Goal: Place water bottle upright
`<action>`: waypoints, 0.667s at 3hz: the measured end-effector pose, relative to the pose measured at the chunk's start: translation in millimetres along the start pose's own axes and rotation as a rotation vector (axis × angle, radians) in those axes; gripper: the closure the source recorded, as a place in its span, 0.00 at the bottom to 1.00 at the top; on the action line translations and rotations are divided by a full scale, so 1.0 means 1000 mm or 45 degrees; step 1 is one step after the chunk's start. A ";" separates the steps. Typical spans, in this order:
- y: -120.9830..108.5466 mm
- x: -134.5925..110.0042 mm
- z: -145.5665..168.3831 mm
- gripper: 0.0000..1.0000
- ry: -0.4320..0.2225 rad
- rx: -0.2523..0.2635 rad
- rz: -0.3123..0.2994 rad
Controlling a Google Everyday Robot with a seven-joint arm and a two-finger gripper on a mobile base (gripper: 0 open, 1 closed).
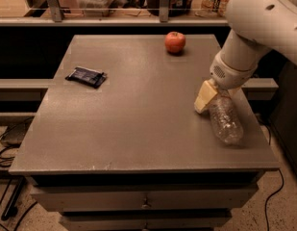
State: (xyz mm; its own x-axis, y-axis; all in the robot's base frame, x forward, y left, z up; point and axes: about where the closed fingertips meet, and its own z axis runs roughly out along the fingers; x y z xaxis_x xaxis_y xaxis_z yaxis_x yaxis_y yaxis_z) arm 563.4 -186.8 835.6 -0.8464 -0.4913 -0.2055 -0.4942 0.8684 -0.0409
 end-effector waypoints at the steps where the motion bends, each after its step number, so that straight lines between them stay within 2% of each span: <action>1: 0.004 -0.004 -0.004 0.64 -0.001 0.022 -0.039; 2: 0.011 -0.013 -0.018 0.88 -0.071 -0.012 -0.110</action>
Offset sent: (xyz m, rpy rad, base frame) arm 0.0006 0.0282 0.0435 0.0898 -0.1044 0.2080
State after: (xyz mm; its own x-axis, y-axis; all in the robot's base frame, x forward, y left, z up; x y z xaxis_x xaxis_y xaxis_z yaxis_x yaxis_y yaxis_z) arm 565.3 -172.3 855.1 -0.7885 -0.5594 -0.2557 -0.5666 0.8224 -0.0517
